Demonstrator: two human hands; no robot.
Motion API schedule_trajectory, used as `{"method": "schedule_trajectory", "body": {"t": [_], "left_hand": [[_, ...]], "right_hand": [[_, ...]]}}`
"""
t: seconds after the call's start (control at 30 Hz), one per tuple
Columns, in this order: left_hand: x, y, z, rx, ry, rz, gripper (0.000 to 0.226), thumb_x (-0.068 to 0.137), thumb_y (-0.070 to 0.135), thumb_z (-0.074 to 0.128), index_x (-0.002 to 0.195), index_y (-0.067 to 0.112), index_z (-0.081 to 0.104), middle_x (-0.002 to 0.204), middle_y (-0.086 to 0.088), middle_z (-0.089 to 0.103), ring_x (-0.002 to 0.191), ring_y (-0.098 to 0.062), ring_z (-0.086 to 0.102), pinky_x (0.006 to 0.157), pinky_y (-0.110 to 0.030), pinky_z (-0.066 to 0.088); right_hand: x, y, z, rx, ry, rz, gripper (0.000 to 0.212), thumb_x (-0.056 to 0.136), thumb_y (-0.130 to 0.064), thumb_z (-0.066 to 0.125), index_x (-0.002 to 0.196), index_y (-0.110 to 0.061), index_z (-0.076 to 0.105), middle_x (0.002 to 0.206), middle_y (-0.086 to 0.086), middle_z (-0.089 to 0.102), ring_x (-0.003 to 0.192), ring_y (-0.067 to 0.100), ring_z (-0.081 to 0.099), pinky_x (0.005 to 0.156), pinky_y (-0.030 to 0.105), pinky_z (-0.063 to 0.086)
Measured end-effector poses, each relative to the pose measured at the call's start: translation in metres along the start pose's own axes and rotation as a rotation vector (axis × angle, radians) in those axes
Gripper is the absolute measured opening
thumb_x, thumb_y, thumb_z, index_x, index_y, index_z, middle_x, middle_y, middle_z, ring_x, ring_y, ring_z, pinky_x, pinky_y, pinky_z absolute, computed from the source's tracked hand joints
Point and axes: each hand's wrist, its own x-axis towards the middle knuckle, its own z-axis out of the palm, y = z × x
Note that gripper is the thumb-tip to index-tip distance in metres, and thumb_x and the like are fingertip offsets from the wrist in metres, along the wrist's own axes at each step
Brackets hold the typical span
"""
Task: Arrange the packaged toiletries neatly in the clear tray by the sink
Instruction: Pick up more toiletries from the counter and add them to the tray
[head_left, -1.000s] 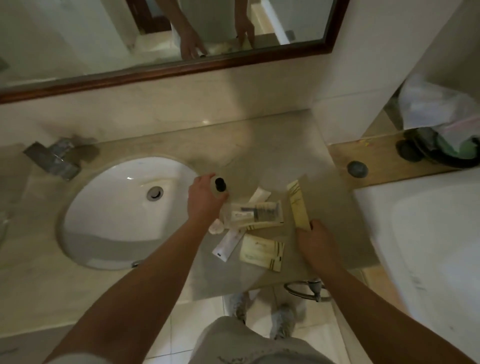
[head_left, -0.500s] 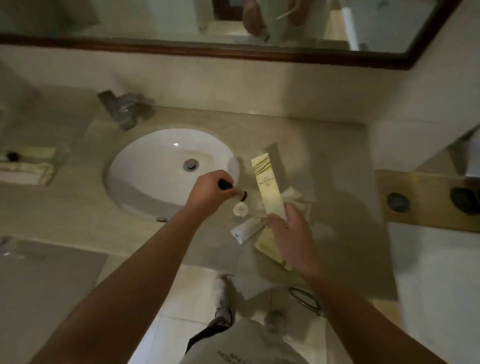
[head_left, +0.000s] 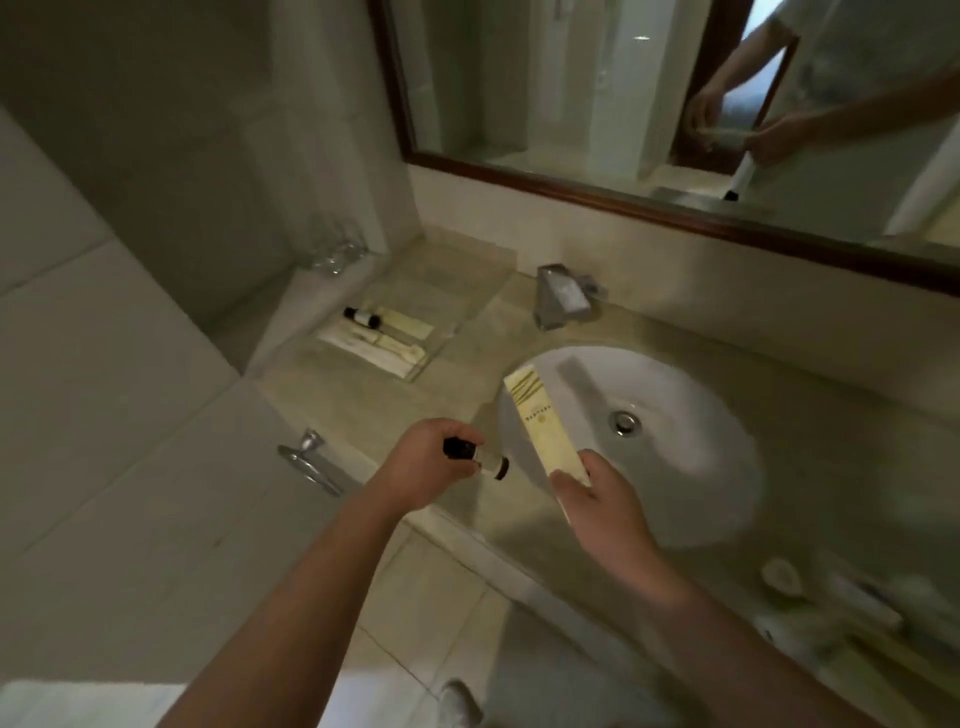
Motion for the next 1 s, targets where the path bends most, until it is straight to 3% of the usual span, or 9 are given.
{"method": "schedule_trajectory", "body": {"t": [0.1,0.33,0.47,0.57,0.67,0.8,0.9,1.0], "left_hand": [[0.014,-0.050,-0.054,0.012,0.084,-0.010,0.028,0.072,0.010,0.078,0.098,0.016,0.069,0.087,0.007,0.056,0.076,-0.005,0.054,0.062,-0.001,0.037],[0.061,-0.106,-0.123,0.208,-0.008,0.069,0.033,0.077,0.011,0.073,0.109,0.017,0.069,0.099,-0.003,0.052,0.087,-0.011,0.052,0.076,-0.017,0.036],[0.108,-0.116,-0.140,0.287,-0.025,0.111,0.032,0.076,0.024,0.075,0.108,0.020,0.069,0.094,0.006,0.052,0.086,-0.008,0.049,0.075,-0.021,0.039],[0.143,-0.121,-0.148,0.333,-0.068,0.102,0.034,0.076,0.029,0.075,0.107,0.016,0.070,0.095,0.001,0.058,0.090,-0.013,0.054,0.080,-0.028,0.044],[0.178,-0.127,-0.158,0.372,-0.082,0.107,0.032,0.077,0.030,0.074,0.107,0.017,0.070,0.096,-0.003,0.061,0.089,-0.016,0.055,0.078,-0.030,0.044],[0.225,-0.136,-0.170,0.419,-0.059,0.176,0.024,0.076,0.028,0.074,0.099,0.019,0.073,0.093,-0.002,0.063,0.085,-0.018,0.055,0.073,-0.031,0.043],[0.260,-0.140,-0.171,0.496,-0.035,0.217,0.028,0.076,0.033,0.073,0.103,0.024,0.071,0.097,0.001,0.063,0.091,-0.019,0.051,0.078,-0.036,0.045],[0.296,-0.149,-0.168,0.471,-0.089,0.230,0.031,0.076,0.040,0.070,0.103,0.025,0.071,0.096,0.005,0.062,0.092,-0.019,0.050,0.079,-0.035,0.042]], "right_hand": [[0.035,-0.032,0.052,0.002,-0.033,-0.034,0.009,0.093,-0.023,0.056,0.087,-0.015,0.056,0.072,0.002,0.056,0.062,0.015,0.052,0.053,0.030,0.038],[0.092,-0.068,0.124,0.052,-0.053,0.024,0.015,0.093,-0.027,0.058,0.100,-0.013,0.060,0.082,0.007,0.065,0.073,0.021,0.063,0.061,0.033,0.046],[0.135,-0.071,0.136,0.086,-0.005,0.033,0.015,0.093,-0.026,0.060,0.102,-0.014,0.061,0.076,-0.004,0.061,0.068,0.013,0.059,0.060,0.027,0.045],[0.174,-0.079,0.140,0.081,-0.012,0.045,0.005,0.094,-0.020,0.057,0.095,-0.015,0.058,0.074,-0.003,0.059,0.064,0.009,0.055,0.054,0.023,0.042],[0.210,-0.088,0.144,0.043,-0.014,0.034,0.011,0.093,-0.022,0.057,0.089,-0.013,0.059,0.071,0.000,0.058,0.062,0.014,0.054,0.054,0.028,0.039],[0.242,-0.099,0.150,0.111,-0.080,0.087,0.013,0.094,-0.026,0.055,0.105,-0.020,0.057,0.085,0.001,0.062,0.076,0.018,0.062,0.063,0.033,0.048],[0.257,-0.101,0.152,0.102,-0.061,0.103,0.009,0.094,-0.029,0.054,0.103,-0.028,0.052,0.090,-0.001,0.062,0.080,0.016,0.062,0.071,0.039,0.053],[0.279,-0.103,0.154,0.084,-0.070,0.169,0.010,0.094,-0.026,0.051,0.103,-0.024,0.055,0.089,0.001,0.062,0.081,0.019,0.062,0.072,0.042,0.054]]}}
